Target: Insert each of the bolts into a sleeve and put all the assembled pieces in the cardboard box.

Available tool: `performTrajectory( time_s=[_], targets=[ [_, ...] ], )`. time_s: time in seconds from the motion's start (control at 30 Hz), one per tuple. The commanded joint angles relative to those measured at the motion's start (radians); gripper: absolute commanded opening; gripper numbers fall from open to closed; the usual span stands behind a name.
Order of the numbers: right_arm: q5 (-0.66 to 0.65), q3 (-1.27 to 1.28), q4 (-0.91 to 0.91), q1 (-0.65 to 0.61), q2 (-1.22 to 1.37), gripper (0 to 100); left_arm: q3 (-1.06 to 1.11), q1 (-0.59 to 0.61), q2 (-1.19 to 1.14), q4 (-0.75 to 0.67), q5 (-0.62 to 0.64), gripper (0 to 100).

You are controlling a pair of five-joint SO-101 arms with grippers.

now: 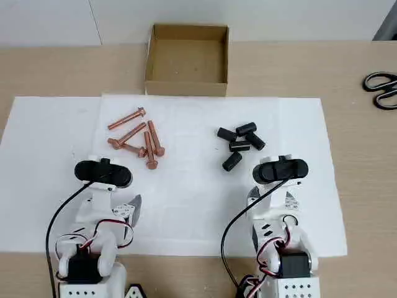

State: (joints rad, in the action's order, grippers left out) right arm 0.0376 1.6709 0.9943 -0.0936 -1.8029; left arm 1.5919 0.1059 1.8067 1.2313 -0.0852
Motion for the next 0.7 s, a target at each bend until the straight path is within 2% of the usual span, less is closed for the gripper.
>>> performTrajectory(
  time_s=[0.0, 0.17, 0.27, 0.43, 0.57, 0.67],
  targets=[
    [-0.094, -0.098, 0.001, 0.076, -0.013, 19.5, -0.076, 0.078, 0.003, 0.000, -0.002, 23],
    [-0.147, -0.285, 0.073, 0.208, -0.004, 19.5, -0.254, 0.258, -0.002, 0.020, -0.002, 23],
    [-0.163, -0.388, 0.110, 0.211, 0.050, 19.5, -0.363, 0.276, -0.068, 0.060, -0.005, 23],
    [-0.163, -0.671, 0.196, 0.211, 0.283, 19.5, -0.673, 0.281, -0.394, 0.160, -0.006, 23],
    [-0.164, -0.937, 0.325, 0.203, 0.578, 19.5, -1.026, 0.281, -0.723, 0.313, -0.008, 23],
    [-0.166, -1.122, 0.461, 0.140, 0.806, 19.5, -1.254, 0.281, -0.953, 0.450, -0.009, 23]
  ],
)
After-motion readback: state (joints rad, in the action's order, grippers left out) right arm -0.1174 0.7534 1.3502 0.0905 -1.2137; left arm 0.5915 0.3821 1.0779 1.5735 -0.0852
